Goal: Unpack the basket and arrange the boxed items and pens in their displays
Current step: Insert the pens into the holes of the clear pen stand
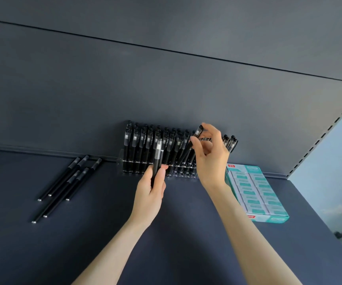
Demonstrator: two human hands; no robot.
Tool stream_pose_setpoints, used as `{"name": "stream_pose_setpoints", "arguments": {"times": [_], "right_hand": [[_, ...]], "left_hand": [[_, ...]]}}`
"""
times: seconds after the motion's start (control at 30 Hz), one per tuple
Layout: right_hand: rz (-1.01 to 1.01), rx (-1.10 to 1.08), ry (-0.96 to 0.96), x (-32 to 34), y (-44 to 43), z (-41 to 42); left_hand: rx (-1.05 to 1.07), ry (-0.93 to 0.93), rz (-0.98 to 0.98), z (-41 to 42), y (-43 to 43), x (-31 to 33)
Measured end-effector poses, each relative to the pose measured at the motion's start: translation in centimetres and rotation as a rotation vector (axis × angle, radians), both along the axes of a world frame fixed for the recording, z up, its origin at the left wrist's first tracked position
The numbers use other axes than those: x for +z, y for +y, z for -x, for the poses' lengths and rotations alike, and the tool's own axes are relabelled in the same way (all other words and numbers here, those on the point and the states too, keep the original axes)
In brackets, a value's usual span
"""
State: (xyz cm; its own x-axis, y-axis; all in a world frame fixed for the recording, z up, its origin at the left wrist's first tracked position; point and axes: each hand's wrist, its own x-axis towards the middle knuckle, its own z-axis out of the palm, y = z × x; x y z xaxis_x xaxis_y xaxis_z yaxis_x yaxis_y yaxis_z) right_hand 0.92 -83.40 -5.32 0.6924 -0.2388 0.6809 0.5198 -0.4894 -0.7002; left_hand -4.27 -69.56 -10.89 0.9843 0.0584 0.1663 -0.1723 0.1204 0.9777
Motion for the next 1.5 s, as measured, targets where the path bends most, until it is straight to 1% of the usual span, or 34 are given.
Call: {"name": "stream_pose_setpoints", "arguments": {"times": [0.1,0.23,0.37,0.57,0.7,0.77,0.8,0.83,0.9,0.97,1.0,1.13,1.23,1.3,1.37,1.43,1.5], "right_hand": [[0.092,-0.012,0.007,-0.2,0.1,0.1],[0.265,-0.047,0.068,-0.4,0.1,0.3],[0.402,-0.112,0.03,0.0,0.1,0.3],[0.445,-0.088,0.141,-0.1,0.0,0.4],[0.442,-0.105,0.136,0.0,0.0,0.8],[0.367,-0.12,0.116,-0.2,-0.3,1.6],[0.266,-0.081,0.129,-0.3,-0.4,2.2],[0.141,0.002,0.173,-0.4,-0.5,2.8],[-0.067,0.228,0.339,-0.4,-0.4,3.8],[-0.15,0.387,0.447,-0.5,-0.5,4.4],[-0.179,0.415,0.458,-0.5,-0.6,4.5],[-0.432,0.324,0.376,-0.6,-1.5,4.8],[-0.514,0.299,0.38,-1.0,-2.5,5.1],[-0.497,0.341,0.45,-1.4,-3.1,5.6],[-0.404,0.416,0.543,-1.7,-3.5,6.1],[-0.203,0.463,0.637,-1.8,-3.4,6.5],[-0.027,0.478,0.688,-1.8,-2.9,6.6]], "left_hand": [[0.004,0.035,0.039,-0.1,0.0,0.1],[-0.017,0.05,0.038,0.2,0.1,0.2],[-0.015,0.04,0.021,0.5,0.2,0.3],[-0.051,0.07,0.013,0.6,0.1,0.3],[-0.084,0.083,-0.019,0.6,0.1,0.3],[-0.12,0.086,-0.002,0.7,0.2,0.3],[-0.147,0.091,0.015,0.8,0.3,0.4],[-0.18,0.094,0.026,0.8,0.3,0.5],[-0.257,0.093,0.019,1.0,0.2,0.7],[-0.333,0.086,-0.015,1.1,0.0,0.8],[-0.359,0.082,-0.033,1.2,-0.1,0.8],[-0.336,0.099,-0.049,1.2,0.3,1.0],[-0.258,0.107,-0.003,1.1,1.2,1.3],[-0.165,0.078,0.014,1.0,1.8,1.5],[-0.047,0.045,0.011,0.8,2.5,1.7],[0.049,0.01,-0.03,0.6,2.9,1.6],[0.082,-0.033,-0.099,0.6,3.0,1.5]]}}
